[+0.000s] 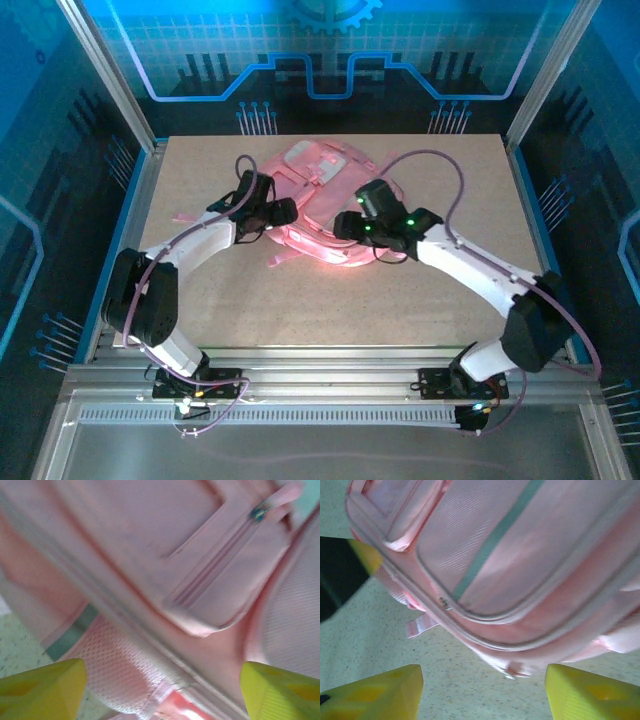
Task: Pack the student bag
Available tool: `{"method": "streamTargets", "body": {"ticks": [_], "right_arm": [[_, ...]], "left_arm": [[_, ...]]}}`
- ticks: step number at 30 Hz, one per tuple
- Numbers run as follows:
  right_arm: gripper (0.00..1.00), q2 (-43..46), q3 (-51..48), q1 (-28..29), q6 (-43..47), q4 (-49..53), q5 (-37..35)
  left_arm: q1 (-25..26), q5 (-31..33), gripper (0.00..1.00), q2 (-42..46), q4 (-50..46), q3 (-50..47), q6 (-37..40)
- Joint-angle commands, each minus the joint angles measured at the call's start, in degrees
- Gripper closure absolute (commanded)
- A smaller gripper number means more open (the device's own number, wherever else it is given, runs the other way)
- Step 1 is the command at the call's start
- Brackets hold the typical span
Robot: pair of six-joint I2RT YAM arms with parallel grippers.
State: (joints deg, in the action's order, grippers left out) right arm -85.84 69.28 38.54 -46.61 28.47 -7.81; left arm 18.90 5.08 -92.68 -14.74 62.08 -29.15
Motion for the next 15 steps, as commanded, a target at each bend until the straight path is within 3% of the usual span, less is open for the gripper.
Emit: {"method": "streamTargets", "body": {"ticks": [1,9,15], "right_arm": [[0.33,-5.33,5.08,2.74,-3.16,2.34,-3.96],[0.32,-12.39,7.00,2.72,-6.49,0.14,-4.13],[0.30,-14.65,9.09,2.52,-6.31,1.51,-4.80]], "left_arm": [[-0.66,1.25,0.20,-0.14,5.62,-2.10,-2.64],[-1.64,-2.93,0.22,-9.45,8.97,0.40,-5.34],[-0.42,-10.40,0.72,-10.50,16.62,-4.90,-10.63]]}}
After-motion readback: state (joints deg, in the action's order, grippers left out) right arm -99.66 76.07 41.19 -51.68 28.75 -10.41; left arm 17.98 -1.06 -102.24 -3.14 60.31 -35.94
